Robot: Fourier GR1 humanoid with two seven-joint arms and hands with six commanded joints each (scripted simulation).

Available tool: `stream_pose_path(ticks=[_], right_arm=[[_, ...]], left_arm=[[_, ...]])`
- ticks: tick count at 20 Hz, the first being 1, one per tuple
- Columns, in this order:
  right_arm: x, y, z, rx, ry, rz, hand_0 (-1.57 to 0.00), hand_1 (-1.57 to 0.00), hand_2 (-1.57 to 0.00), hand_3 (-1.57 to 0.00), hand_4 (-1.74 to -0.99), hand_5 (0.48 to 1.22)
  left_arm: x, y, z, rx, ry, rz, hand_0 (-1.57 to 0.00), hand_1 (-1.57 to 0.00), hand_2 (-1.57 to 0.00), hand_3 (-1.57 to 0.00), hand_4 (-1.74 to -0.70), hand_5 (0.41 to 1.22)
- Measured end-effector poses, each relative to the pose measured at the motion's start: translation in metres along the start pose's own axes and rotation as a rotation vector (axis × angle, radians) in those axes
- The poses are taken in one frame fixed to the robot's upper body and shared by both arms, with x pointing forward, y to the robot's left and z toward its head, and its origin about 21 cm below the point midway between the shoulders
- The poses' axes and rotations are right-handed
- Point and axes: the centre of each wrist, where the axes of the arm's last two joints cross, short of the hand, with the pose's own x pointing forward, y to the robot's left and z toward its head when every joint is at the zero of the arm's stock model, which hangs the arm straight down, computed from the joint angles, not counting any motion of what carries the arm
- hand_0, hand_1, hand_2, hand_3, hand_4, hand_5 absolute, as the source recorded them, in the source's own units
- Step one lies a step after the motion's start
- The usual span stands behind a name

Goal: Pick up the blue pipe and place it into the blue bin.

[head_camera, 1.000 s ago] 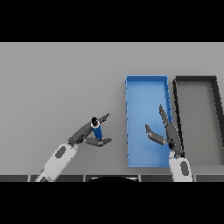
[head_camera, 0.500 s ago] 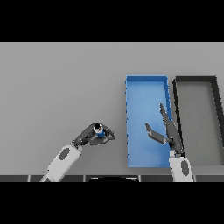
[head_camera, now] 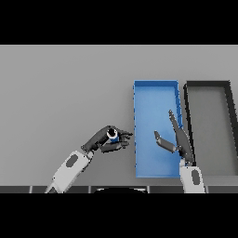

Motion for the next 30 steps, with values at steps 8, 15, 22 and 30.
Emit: stream_pose_path(ticks=[8,15,22,30], right_arm=[[0.001,-0.001,0.001,0.005,-0.032,0.002,0.0,0.0,0.0,0.0,-1.271,0.688],[0.002,-0.01,-0.004,0.05,-0.038,0.016,0.0,0.0,0.0,0.0,-1.229,0.687],[0.042,-0.035,-0.016,0.25,-0.204,-0.208,0.0,0.0,0.0,0.0,-1.271,0.537],[0.137,-0.031,-0.034,0.707,-0.358,-0.18,0.0,0.0,0.0,0.0,-1.338,0.495]], left_arm=[[0.036,-0.009,-0.014,-0.052,0.018,-0.016,-1.57,-1.57,-1.57,-1.44,-1.73,1.219],[0.028,-0.011,-0.008,-0.056,0.042,-0.021,-1.57,-1.57,-1.57,-1.44,-1.73,1.22],[0.035,-0.006,-0.01,-0.06,0.032,-0.02,-1.57,-1.57,-1.57,-1.44,-1.73,1.221],[0.033,-0.008,-0.014,-0.069,0.042,-0.048,-1.57,-1.57,-1.57,-1.44,-1.73,1.221]])
